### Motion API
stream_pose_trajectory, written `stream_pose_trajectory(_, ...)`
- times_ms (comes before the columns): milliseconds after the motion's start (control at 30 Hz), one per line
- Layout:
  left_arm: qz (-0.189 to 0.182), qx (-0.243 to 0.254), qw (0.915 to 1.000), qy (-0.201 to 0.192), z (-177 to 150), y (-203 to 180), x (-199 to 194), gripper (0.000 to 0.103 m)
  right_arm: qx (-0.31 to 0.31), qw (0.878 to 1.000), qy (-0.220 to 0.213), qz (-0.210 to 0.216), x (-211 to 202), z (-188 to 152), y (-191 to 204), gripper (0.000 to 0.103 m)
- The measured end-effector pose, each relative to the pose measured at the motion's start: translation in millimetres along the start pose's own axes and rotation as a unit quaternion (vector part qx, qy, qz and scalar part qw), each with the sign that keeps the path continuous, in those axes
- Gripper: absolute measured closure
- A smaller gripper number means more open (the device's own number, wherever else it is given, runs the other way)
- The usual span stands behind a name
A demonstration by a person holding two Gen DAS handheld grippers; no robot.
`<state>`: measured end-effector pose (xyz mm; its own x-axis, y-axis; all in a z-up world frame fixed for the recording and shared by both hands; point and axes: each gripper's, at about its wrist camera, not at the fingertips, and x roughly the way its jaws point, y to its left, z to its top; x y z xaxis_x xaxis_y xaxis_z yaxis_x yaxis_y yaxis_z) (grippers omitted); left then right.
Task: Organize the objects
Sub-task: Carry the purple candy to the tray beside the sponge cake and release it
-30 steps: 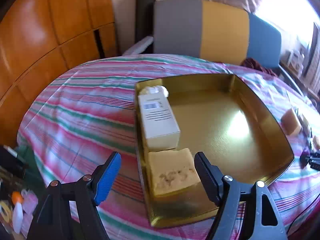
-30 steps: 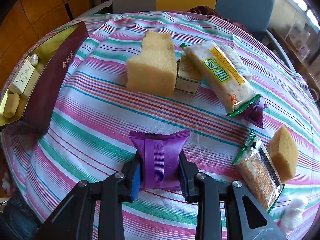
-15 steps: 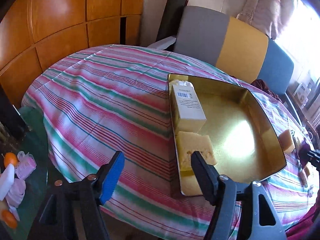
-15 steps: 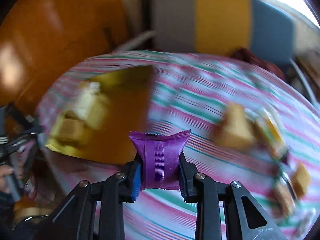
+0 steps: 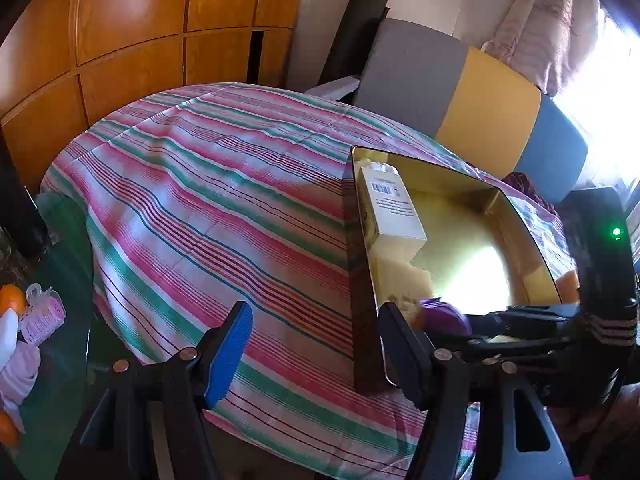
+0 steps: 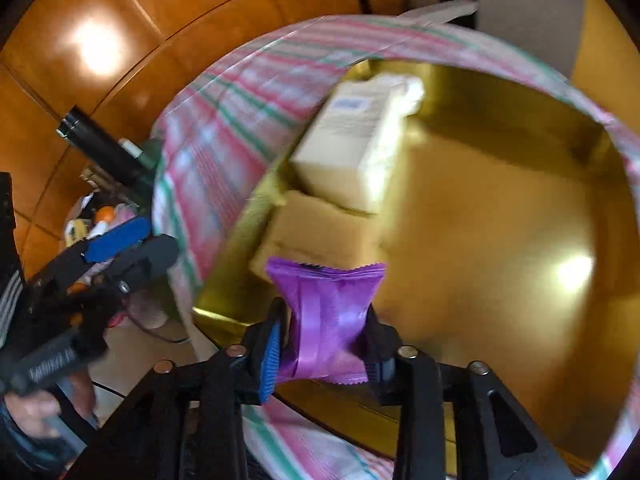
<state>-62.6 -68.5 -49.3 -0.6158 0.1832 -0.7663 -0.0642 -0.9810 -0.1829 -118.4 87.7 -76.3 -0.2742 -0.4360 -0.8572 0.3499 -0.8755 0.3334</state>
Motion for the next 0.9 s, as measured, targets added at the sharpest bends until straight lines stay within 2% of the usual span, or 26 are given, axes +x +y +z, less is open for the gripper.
stream_pose_trajectory(133,0.003,-0.006,1.0000,0.003,-1,2,2,0.038,0.005,0.999,0.003,0.040,8,-2,6,0.054)
stream_pose_trajectory(233,0.009,-0.007,0.9999,0.000,-1,3,1,0.038,0.023,0.998,-0.002,0.059,9,-4,0,0.050)
stream_pose_trajectory(300,0.011,-0.003,0.9999,-0.007,0,1,-3,0.038,0.035,0.997,-0.009,0.065,8,-7,-3,0.041)
stream_pose_trajectory(433,0.012,0.008,0.9997,-0.020,1,-7,-9,0.038,0.048,0.996,-0.030,0.065,-11,-17,-6,0.038)
stream_pose_trajectory(567,0.010,0.020,0.9995,-0.024,-1,-14,-14,0.038,0.057,0.996,-0.054,0.047,-32,-22,-12,0.035)
stream_pose_trajectory(800,0.008,0.054,0.9977,-0.041,-4,-36,-26,0.038,0.044,0.993,-0.101,-0.041,-69,-39,-14,0.032)
stream_pose_trajectory(900,0.001,0.063,0.9973,-0.039,-8,-44,-28,0.038,0.044,0.990,-0.115,-0.062,-83,-50,-18,0.030)
